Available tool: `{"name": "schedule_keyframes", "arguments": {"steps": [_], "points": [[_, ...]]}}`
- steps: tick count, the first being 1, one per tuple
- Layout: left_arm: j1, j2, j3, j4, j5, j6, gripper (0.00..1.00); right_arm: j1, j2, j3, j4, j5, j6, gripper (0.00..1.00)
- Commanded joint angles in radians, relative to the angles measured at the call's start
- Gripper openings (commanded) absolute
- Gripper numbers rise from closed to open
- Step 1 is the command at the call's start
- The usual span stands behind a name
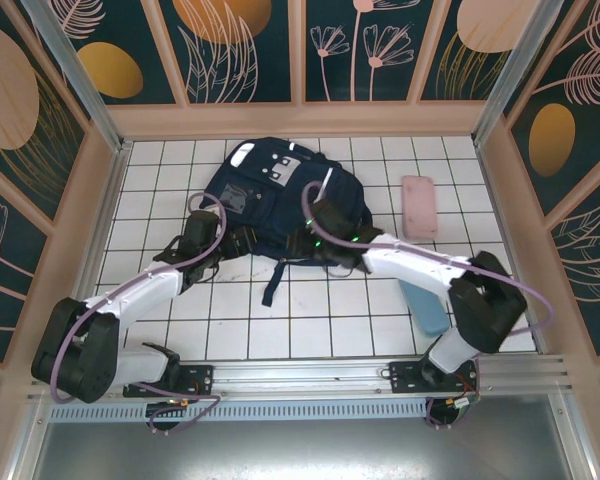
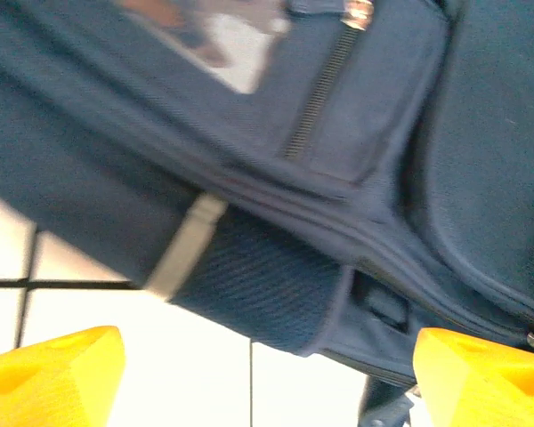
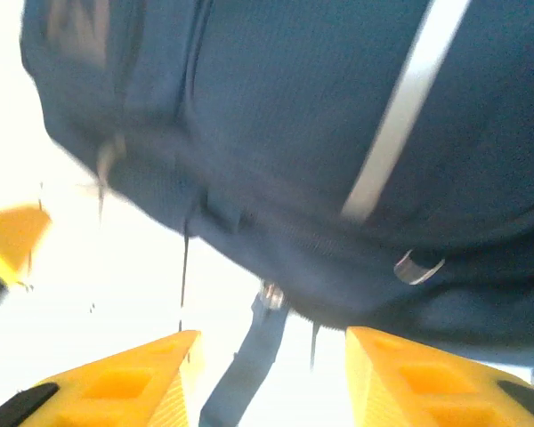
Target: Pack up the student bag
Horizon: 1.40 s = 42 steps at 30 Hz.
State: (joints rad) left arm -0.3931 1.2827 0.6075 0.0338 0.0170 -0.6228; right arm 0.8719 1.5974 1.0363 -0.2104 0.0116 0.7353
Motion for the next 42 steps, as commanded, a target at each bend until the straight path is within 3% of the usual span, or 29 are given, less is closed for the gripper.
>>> {"name": "schedule_keyframes", "arguments": {"steps": [1,6,19,31,42], "points": [[0.023,-0.061,-0.040,0.021,-0.141,-0.126,0.88,0.092,0.122,0.100,-0.106,0.100,0.107,0.39],[0.050,-0.101,-0.074,0.025,-0.186,-0.146,0.92,0.156,0.292,0.255,-0.190,0.182,0.254,0.32],[0.062,-0.105,-0.100,0.035,-0.193,-0.164,0.93,0.164,0.497,0.472,-0.372,0.266,0.402,0.35],[0.062,-0.117,-0.098,0.011,-0.251,-0.157,0.93,0.181,0.470,0.459,-0.440,0.347,0.468,0.37],[0.061,-0.111,-0.103,0.014,-0.246,-0.150,0.93,0.219,0.407,0.459,-0.449,0.442,0.308,0.34]]}}
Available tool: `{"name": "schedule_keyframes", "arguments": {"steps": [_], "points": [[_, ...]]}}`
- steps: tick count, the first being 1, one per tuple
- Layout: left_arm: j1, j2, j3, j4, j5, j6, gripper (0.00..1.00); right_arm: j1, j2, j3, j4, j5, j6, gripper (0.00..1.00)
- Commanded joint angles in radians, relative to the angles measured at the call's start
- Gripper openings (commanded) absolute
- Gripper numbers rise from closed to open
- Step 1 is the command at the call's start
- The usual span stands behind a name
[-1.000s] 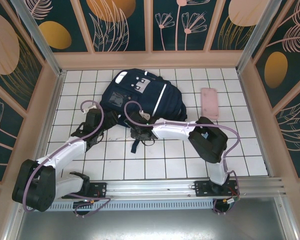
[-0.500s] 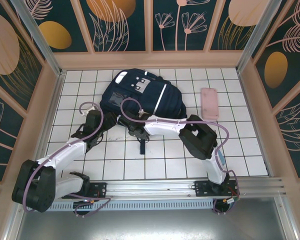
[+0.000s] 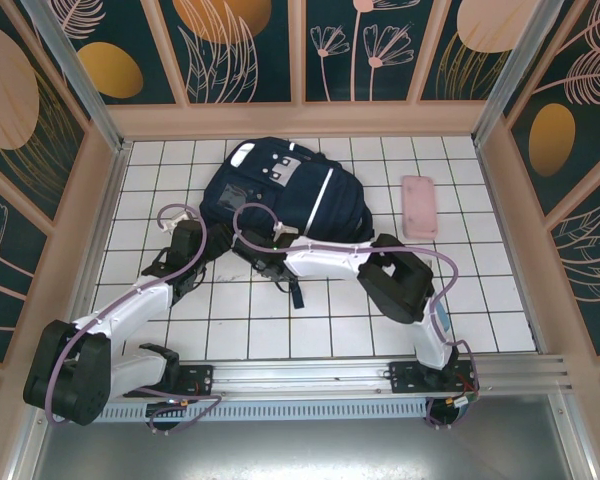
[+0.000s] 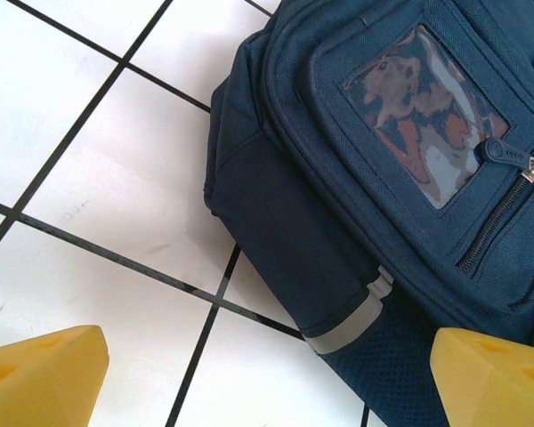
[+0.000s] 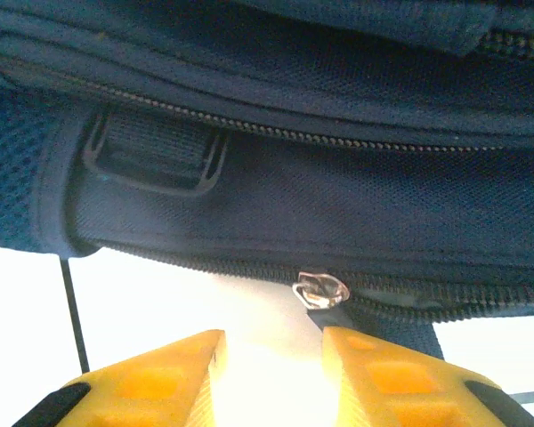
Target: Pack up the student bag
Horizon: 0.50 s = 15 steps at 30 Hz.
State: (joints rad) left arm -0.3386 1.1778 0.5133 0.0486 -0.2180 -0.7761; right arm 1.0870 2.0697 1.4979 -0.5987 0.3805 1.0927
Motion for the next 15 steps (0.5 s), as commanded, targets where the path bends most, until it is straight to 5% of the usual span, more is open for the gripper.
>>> {"name": "schedule_keyframes", "arguments": {"steps": [1,8,15], "points": [[0.007,-0.006,-0.010,0.000,-0.011,0.004,0.93,0.004,-0.063,-0.006,-0.068,0.084,-0.057,0.34],[0.007,0.002,-0.008,0.004,-0.006,0.003,0.94,-0.008,-0.017,-0.013,-0.053,0.018,-0.114,0.37],[0.007,0.005,-0.010,0.002,-0.006,0.006,0.94,-0.021,0.024,0.011,-0.048,-0.003,-0.138,0.29]]}}
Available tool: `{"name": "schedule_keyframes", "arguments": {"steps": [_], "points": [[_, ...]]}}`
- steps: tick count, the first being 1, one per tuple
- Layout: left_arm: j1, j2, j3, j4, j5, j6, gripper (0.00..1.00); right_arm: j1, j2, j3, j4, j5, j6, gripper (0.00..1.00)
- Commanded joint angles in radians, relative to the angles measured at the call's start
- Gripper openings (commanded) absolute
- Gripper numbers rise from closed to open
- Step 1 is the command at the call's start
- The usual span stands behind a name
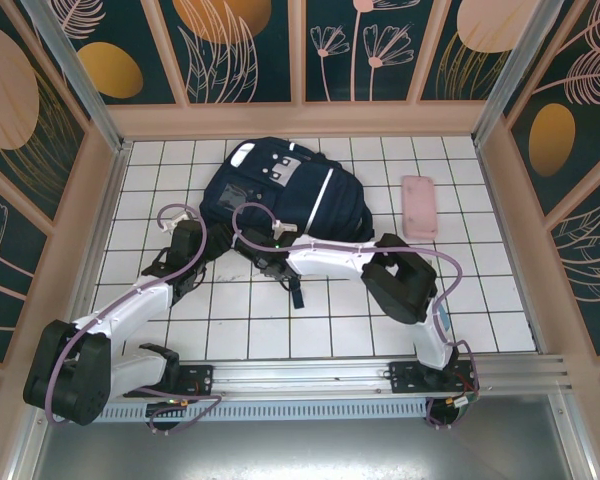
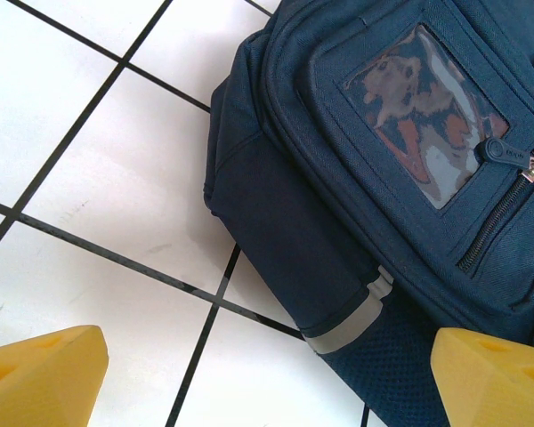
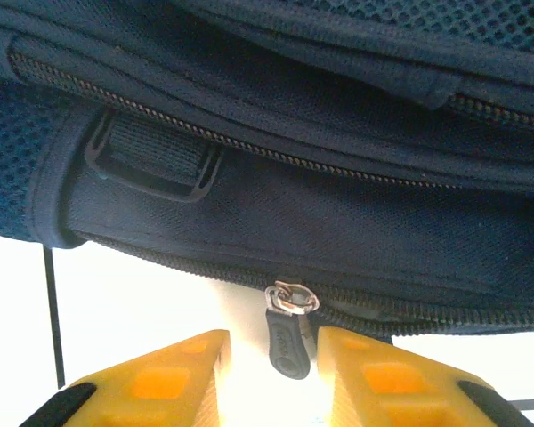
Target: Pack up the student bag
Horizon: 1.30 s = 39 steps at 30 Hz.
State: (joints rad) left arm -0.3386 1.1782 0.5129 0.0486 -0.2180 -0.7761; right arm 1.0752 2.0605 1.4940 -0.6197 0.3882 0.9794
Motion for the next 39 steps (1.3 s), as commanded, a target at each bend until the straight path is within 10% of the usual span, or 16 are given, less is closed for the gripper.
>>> {"name": "schedule_keyframes", "arguments": {"steps": [1,16,24,39], "points": [[0.007,0.005,-0.008,0.002,-0.006,0.005,0.94,-0.011,0.039,0.018,-0.030,-0.012,-0.025,0.29],[0.007,0.001,-0.027,0.022,0.047,-0.031,0.92,-0.030,0.112,0.049,-0.024,-0.057,-0.061,0.19],[0.007,0.038,-0.068,0.145,0.203,-0.100,0.83,-0.032,0.010,-0.004,0.033,-0.061,-0.086,0.01],[-0.005,0.224,-0.100,0.472,0.468,-0.260,0.65,-0.080,-0.176,-0.193,0.264,-0.281,-0.163,0.00]]}}
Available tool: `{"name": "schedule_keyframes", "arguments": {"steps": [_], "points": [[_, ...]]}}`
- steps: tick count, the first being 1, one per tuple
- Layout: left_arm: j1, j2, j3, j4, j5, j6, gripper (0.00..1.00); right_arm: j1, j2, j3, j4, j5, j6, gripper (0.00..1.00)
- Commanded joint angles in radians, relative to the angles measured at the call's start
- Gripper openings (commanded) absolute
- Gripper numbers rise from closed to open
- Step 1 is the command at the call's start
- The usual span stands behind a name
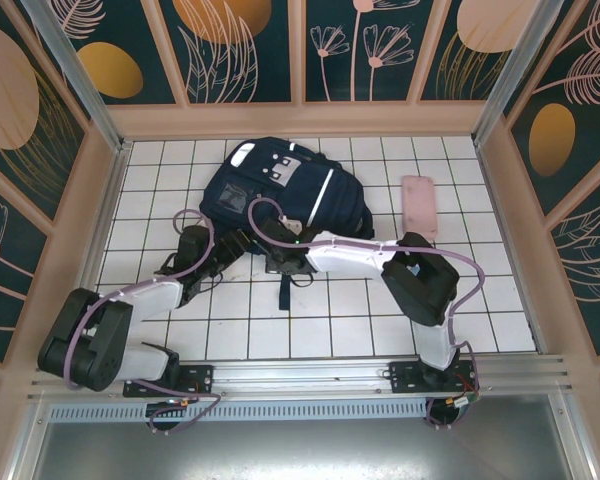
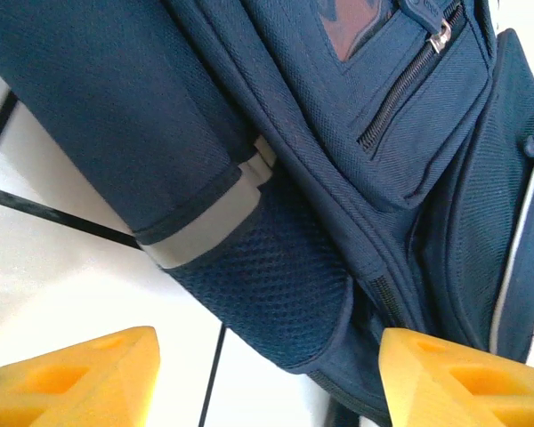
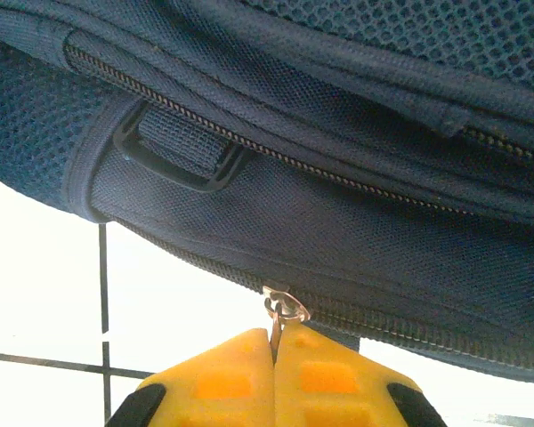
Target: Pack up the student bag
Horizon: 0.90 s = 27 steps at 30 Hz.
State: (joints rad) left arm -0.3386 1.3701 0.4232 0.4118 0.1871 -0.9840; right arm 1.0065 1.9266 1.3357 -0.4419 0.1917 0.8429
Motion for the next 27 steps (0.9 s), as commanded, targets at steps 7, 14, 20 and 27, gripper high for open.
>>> {"name": "schedule_keyframes", "arguments": {"steps": [7,14,20,27], "points": [[-0.018,0.095,-0.005,0.145,0.046,-0.101,0.54,-0.018,-0.028,-0.043,0.074,-0.064,-0.044,0.00],[-0.022,0.150,-0.003,0.160,-0.009,-0.146,0.43,-0.012,-0.028,-0.033,0.040,-0.023,-0.063,0.00],[-0.022,0.216,0.030,0.210,0.009,-0.160,0.43,-0.013,-0.034,-0.031,0.045,-0.043,-0.079,0.00],[-0.020,0.234,0.074,0.177,-0.090,-0.139,0.11,-0.011,-0.045,-0.046,-0.028,0.022,-0.071,0.00]]}}
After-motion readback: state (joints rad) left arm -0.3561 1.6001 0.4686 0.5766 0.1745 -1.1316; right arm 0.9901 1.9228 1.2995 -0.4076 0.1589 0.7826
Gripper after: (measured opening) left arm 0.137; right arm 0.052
